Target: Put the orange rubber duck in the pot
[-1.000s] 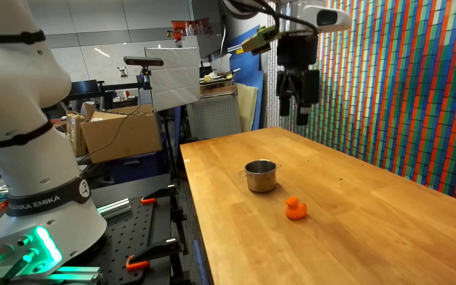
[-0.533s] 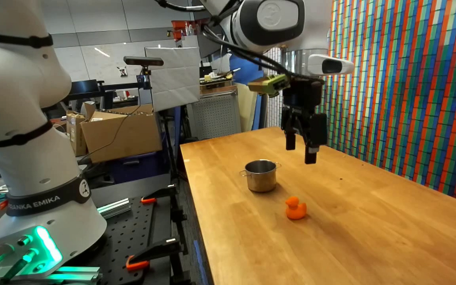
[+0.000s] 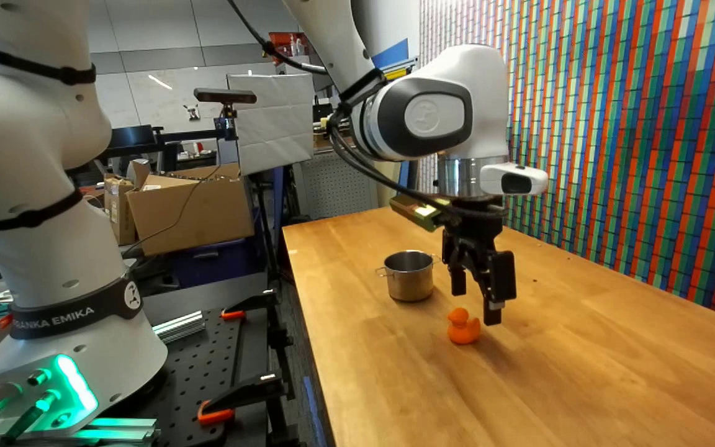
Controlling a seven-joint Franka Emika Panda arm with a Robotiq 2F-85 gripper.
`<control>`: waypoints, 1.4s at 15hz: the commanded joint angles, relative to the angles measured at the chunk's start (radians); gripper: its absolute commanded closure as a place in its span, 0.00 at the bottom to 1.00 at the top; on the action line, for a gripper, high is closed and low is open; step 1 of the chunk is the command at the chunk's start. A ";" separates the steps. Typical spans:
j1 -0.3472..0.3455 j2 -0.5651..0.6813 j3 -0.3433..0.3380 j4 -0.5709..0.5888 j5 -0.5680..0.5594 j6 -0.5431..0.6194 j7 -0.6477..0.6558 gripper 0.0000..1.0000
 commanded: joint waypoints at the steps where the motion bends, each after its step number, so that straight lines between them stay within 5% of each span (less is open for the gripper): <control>1: 0.030 0.070 -0.013 0.003 0.000 0.102 0.040 0.00; 3: 0.041 0.095 -0.004 -0.004 0.016 0.145 0.049 0.00; 4: 0.046 0.106 0.000 -0.006 0.021 0.160 0.048 0.25; 6: 0.054 0.119 0.004 -0.008 0.037 0.171 0.053 0.32; 12: 0.048 0.112 0.003 0.016 0.096 0.139 0.067 0.80; 21: 0.026 -0.146 0.122 0.102 0.328 -0.225 0.041 0.83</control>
